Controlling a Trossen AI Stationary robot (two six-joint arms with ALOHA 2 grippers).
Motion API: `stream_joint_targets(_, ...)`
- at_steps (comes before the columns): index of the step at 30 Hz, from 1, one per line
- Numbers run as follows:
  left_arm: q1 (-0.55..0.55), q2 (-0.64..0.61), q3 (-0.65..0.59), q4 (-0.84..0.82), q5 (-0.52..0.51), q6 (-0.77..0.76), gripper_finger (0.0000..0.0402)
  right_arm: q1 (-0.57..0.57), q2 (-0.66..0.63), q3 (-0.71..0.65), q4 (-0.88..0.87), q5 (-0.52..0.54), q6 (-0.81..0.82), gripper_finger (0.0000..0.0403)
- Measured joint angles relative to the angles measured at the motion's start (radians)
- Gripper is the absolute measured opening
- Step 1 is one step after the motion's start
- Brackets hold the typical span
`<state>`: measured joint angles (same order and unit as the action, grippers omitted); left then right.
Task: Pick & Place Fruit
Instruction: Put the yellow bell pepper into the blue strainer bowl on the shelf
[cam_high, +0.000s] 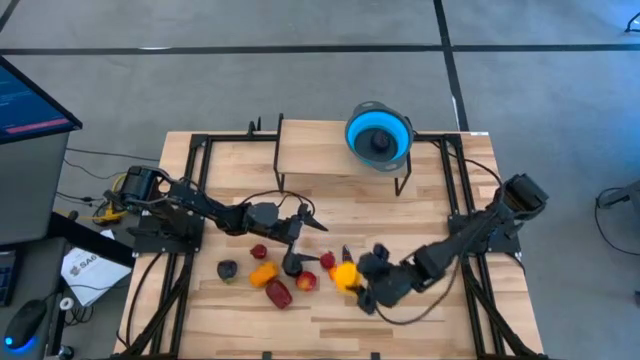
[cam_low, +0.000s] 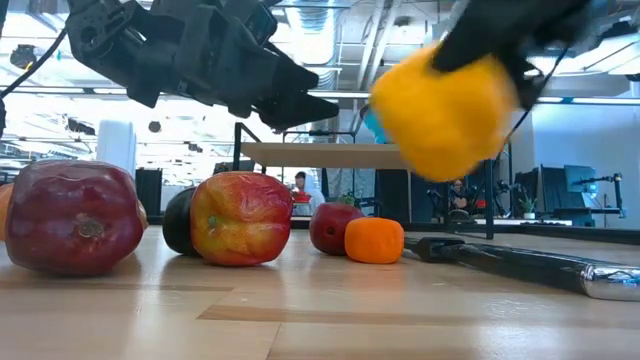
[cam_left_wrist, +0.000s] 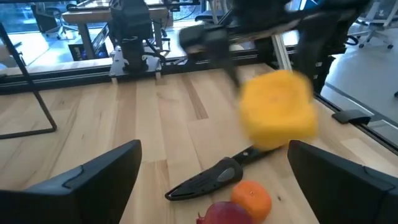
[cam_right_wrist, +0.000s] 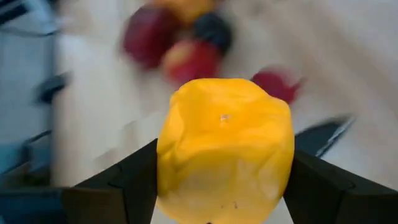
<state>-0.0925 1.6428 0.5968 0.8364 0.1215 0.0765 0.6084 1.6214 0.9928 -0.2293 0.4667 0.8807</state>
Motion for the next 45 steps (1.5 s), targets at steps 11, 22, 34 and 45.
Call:
stream_joint_targets(11,0.035,-0.094,-0.093,-0.009,-0.067,0.019,0.0376,-0.155,-0.242,0.0,0.059,0.083,-0.315,0.0266)
stream_joint_targets(22,0.128,-0.392,-0.215,-0.006,-0.07,0.022,0.0367,-0.703,-0.432,0.001,0.129,0.296,-0.724,0.0266)
stream_joint_targets(34,0.179,-0.459,-0.266,-0.006,-0.117,0.021,0.0362,-0.978,-0.256,0.0,0.168,0.212,-0.67,0.0266)
stream_joint_targets(45,0.178,-0.459,-0.266,-0.006,-0.118,0.018,0.0359,-1.011,-0.194,0.0,0.181,0.18,-0.617,0.0297)
